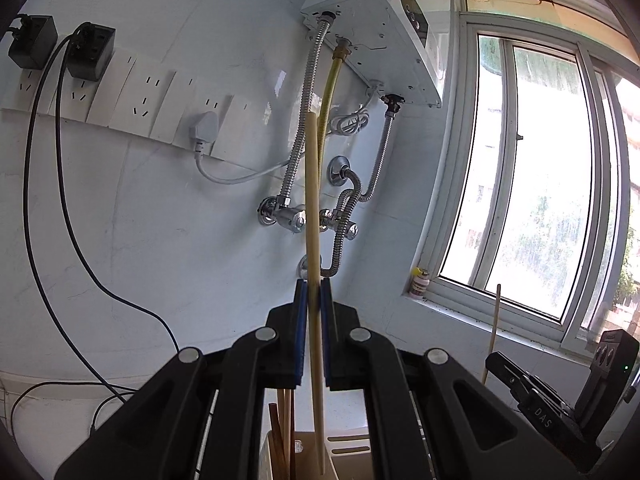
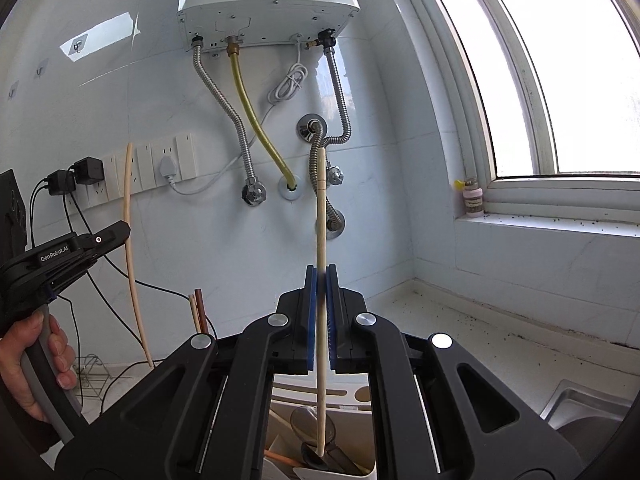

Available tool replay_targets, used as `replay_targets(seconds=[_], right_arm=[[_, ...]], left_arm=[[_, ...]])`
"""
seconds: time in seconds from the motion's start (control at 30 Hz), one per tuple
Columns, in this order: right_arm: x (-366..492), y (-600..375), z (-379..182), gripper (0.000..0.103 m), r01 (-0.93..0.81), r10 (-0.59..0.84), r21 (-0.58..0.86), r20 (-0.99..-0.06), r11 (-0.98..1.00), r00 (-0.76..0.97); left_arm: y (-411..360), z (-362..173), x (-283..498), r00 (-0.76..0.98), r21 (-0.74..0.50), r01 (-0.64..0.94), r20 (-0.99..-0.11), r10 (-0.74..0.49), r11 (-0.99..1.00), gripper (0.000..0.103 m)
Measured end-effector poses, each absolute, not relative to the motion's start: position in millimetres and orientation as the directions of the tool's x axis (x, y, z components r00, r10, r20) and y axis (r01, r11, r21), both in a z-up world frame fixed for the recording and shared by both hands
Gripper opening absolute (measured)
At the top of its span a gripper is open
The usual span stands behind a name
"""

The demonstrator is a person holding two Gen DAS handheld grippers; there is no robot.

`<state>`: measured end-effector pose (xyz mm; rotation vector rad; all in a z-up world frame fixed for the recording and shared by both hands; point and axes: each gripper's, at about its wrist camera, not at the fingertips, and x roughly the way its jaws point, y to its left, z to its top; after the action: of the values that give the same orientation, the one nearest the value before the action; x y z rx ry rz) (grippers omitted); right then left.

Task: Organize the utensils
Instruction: 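Lower both pale chopsticks into the holder slots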

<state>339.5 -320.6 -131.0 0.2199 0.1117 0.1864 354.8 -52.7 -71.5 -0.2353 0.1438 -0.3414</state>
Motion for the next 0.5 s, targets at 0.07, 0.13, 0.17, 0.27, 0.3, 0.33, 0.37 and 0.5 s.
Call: replay_targets(seconds=[0.07, 0.13, 0.17, 0.27, 0.3, 0.33, 0.37, 0.5], right_arm=[[340.9, -320.3, -137.1, 0.004, -0.169, 0.19, 0.214, -0.08, 0.962, 0.979], [342.2, -320.3, -142.5, 0.004, -0.164, 0.182, 0.206, -0.072, 0.965, 0.981], [343.0, -320.3, -145.8, 0.004, -0.162, 0.179, 0.204, -0.07, 0.966, 0.981], [345.1, -321.0, -155.9, 0.004, -0.158, 0.177, 0.214, -0.071, 0.964, 0.982], [345.9, -321.2, -159.0, 0.004, -0.157, 0.177, 0.218, -0.073, 0.963, 0.982], [346.3, -321.0, -161.9, 0.004, -0.156, 0.176, 0.219, -0.073, 0.963, 0.982], [346.3, -320.2, -164.9, 0.004, -0.156, 0.175, 0.215, -0.072, 0.964, 0.982], [347.2, -319.5, -175.9, 0.004, -0.164, 0.186, 0.216, -0.085, 0.963, 0.979]], left_arm=[[-54.2, -75.3, 355.1, 0.936, -0.242, 0.306, -0.1, -0.337, 0.921, 0.006], [-54.9, -79.6, 353.7, 0.936, -0.245, 0.309, -0.091, -0.339, 0.919, 0.006], [-56.2, -82.0, 354.2, 0.935, -0.244, 0.313, -0.093, -0.343, 0.918, 0.006], [-59.3, -90.5, 354.5, 0.933, -0.241, 0.316, -0.098, -0.347, 0.918, 0.006], [-60.3, -94.2, 355.1, 0.933, -0.241, 0.312, -0.107, -0.344, 0.919, 0.006], [-60.8, -97.8, 355.6, 0.934, -0.242, 0.302, -0.117, -0.337, 0.922, 0.006], [-60.6, -101.1, 355.5, 0.937, -0.247, 0.292, -0.122, -0.328, 0.924, 0.006], [-59.5, -112.3, 352.9, 0.944, -0.273, 0.259, -0.131, -0.302, 0.926, 0.006]])
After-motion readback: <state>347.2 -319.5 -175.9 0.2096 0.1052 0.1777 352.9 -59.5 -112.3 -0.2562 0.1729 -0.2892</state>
